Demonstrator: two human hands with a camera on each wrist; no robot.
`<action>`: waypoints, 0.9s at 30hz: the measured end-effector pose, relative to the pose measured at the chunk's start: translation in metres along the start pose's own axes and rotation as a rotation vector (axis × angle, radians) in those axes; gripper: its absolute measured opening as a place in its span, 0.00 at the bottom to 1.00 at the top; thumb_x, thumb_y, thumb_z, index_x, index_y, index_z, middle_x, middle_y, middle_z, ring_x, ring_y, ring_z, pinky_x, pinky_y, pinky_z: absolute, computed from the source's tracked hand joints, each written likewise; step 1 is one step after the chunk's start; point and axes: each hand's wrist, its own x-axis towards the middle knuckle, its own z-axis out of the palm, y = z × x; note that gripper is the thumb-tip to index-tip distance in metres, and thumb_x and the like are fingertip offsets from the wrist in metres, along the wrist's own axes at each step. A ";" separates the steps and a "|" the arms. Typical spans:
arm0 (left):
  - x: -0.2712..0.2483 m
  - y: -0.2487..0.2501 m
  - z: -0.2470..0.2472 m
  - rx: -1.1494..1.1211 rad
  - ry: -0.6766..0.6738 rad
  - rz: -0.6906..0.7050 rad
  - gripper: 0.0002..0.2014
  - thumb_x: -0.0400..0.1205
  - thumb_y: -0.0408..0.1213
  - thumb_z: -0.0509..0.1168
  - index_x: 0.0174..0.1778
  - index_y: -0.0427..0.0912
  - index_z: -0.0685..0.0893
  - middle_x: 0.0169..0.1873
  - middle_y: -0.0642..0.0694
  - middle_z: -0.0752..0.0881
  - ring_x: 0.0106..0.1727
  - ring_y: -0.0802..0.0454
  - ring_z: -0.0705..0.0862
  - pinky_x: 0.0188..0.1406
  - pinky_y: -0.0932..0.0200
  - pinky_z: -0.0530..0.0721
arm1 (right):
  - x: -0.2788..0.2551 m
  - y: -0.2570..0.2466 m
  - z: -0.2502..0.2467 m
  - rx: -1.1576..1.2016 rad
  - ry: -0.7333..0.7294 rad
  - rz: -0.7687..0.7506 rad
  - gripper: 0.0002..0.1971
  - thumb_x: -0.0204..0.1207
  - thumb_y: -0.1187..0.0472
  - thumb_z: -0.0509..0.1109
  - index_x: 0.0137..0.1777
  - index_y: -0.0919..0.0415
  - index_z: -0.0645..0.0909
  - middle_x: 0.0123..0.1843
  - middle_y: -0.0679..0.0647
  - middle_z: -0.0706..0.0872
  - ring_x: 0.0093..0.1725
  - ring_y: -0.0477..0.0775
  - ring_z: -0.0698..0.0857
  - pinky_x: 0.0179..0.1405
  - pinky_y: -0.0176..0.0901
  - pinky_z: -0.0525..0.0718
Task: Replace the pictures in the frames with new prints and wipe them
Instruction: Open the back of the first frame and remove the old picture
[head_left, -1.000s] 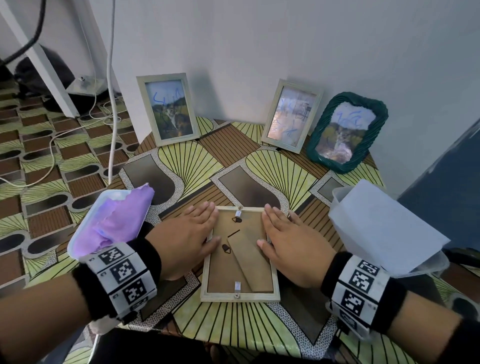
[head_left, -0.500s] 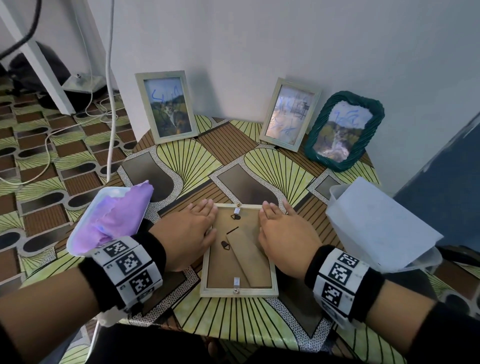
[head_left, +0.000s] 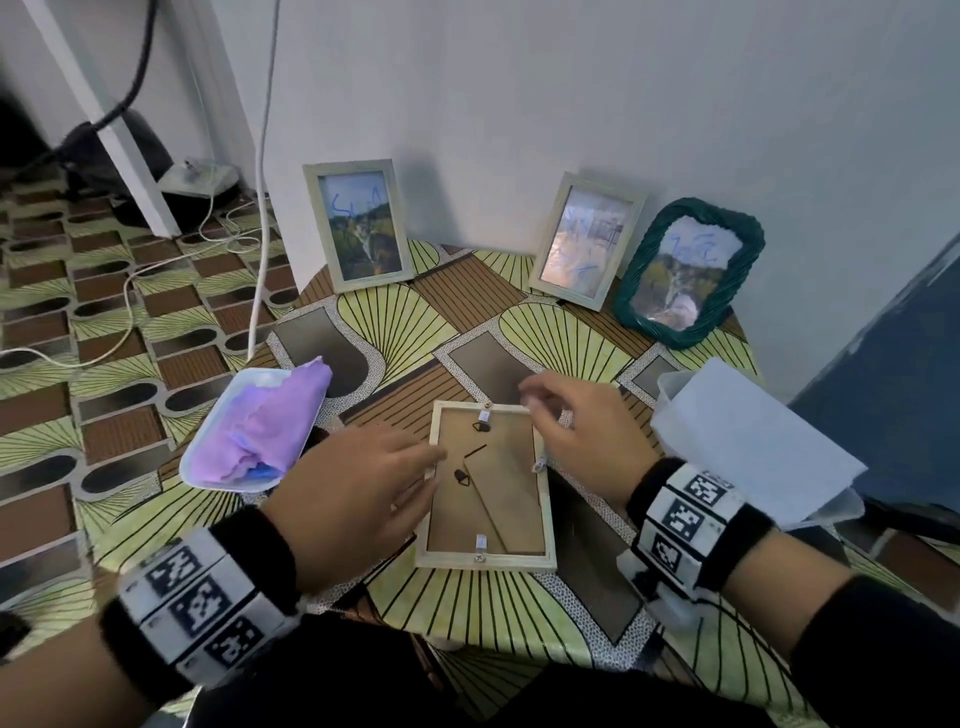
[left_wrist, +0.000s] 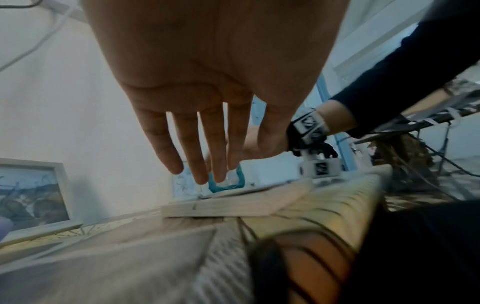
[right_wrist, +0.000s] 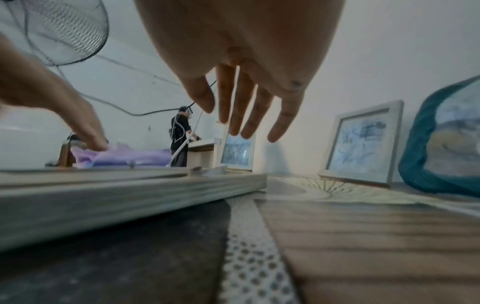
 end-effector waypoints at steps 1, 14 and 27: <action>-0.010 0.006 0.000 0.020 -0.040 0.017 0.16 0.82 0.47 0.63 0.61 0.46 0.88 0.51 0.52 0.90 0.50 0.50 0.88 0.47 0.52 0.87 | 0.004 0.000 0.000 -0.020 -0.010 -0.047 0.13 0.84 0.56 0.64 0.66 0.52 0.82 0.56 0.43 0.87 0.54 0.37 0.84 0.57 0.39 0.85; -0.073 0.027 0.019 0.253 -0.471 0.050 0.38 0.85 0.64 0.46 0.82 0.39 0.67 0.81 0.44 0.67 0.81 0.49 0.66 0.70 0.46 0.79 | 0.018 0.000 0.030 -0.572 -0.730 -0.227 0.37 0.82 0.31 0.39 0.87 0.48 0.40 0.87 0.41 0.36 0.86 0.45 0.36 0.85 0.60 0.42; -0.020 -0.038 0.014 0.126 -0.664 -0.154 0.48 0.74 0.76 0.32 0.82 0.48 0.28 0.81 0.53 0.27 0.82 0.60 0.28 0.78 0.65 0.31 | -0.051 -0.003 -0.002 -0.553 -0.643 -0.069 0.34 0.86 0.38 0.41 0.87 0.56 0.43 0.88 0.51 0.43 0.86 0.46 0.44 0.85 0.46 0.41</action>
